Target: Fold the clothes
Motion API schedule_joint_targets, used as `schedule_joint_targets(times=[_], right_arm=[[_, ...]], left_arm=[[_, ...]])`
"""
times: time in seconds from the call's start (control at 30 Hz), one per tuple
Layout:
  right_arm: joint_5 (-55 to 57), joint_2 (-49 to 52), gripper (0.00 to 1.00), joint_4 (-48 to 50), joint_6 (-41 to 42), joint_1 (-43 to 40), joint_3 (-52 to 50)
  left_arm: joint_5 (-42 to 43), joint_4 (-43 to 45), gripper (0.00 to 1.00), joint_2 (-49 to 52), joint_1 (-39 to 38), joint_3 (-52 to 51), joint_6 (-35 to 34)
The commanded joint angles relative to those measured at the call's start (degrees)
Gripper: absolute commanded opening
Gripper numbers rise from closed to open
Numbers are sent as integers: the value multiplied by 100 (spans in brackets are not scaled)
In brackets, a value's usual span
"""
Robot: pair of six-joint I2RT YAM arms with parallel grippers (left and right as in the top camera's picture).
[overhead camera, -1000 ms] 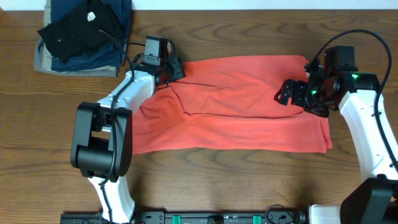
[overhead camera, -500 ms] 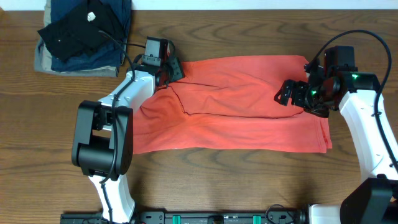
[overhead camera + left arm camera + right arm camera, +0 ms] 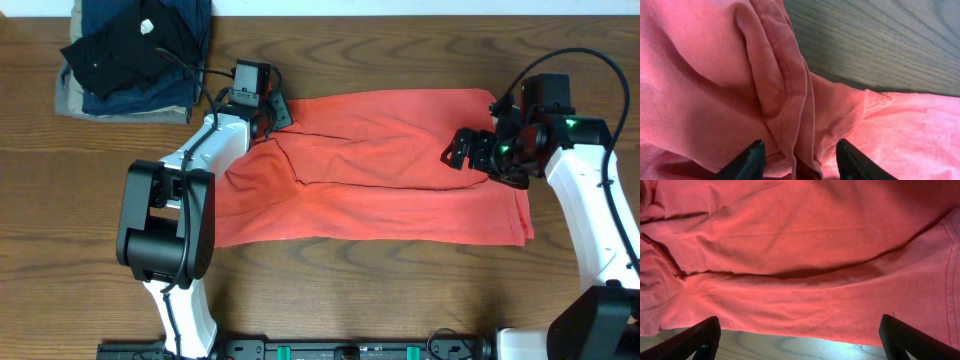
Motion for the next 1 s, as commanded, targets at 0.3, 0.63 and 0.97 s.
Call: schedule_joint_targets(times=[0.3, 0.63, 0.97], right_arm=[[94, 33, 99, -2, 70, 85, 57], [299, 33, 99, -2, 72, 85, 55], [372, 33, 99, 57, 96, 85, 50]], left_arm=[[-109, 52, 47, 376, -35, 22, 149], [-109, 87, 24, 345, -33, 24, 146], [-107, 66, 6, -48, -35, 24, 142]])
